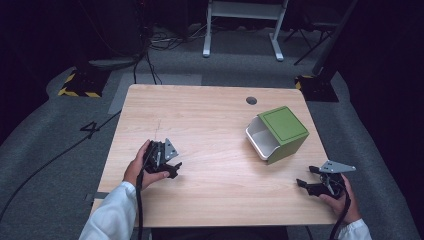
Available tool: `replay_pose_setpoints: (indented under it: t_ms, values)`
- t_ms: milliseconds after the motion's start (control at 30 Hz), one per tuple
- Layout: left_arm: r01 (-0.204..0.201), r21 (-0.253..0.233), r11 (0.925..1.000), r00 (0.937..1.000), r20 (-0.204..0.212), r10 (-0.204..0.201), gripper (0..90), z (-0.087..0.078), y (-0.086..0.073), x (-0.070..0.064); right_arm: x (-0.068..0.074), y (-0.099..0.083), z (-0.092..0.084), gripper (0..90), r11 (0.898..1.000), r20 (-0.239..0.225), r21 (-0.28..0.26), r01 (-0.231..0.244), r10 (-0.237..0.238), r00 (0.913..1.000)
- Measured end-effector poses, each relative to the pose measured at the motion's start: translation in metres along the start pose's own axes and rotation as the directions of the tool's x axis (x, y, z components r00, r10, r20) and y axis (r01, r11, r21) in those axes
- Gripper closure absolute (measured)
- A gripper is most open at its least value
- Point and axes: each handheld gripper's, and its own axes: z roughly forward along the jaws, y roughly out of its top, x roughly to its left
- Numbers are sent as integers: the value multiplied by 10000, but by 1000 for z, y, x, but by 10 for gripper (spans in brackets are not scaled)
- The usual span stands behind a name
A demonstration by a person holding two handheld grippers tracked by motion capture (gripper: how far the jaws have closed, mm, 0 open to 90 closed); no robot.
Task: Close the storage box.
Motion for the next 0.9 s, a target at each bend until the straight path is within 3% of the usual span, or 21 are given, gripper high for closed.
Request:
replay_pose_setpoints:
  t_ms: [233, 433, 533, 633, 767, 833, 900]
  values:
    - [624, 134, 9980, 9980, -39, -624, 162, 0, -26, 7, 0, 0, 0, 185, 10000, -7, 13, -17, 17, 10000]
    - [1225, 82, 9924, 9923, -169, -1223, 162, -6, -49, 11, 0, 0, 0, 185, 10000, 7, 2, -10, 10, 10000]
    - [1776, -65, 9841, 9841, -52, -1777, 163, -8, -60, 14, 0, 0, 0, 185, 10000, 49, 2, -14, 14, 10000]
    - [2206, 177, 9752, 9751, 172, -2209, 161, -8, -69, 17, 0, 0, 0, 185, 10000, 34, 7, -24, 24, 10000]
    - [2783, 326, 9599, 9593, 408, -2795, 160, -9, -81, 22, 0, 0, 0, 185, 10000, 47, 4, -15, 15, 10000]
    - [3163, 238, 9484, 9472, 484, -3171, 157, -10, -87, 25, 0, 0, 0, 185, 10000, 49, 0, -14, 14, 10000]
    - [3325, 87, 9431, 9422, 401, -3326, 157, -11, -92, 28, 0, 0, 0, 185, 10000, 54, 0, -9, 9, 10000]
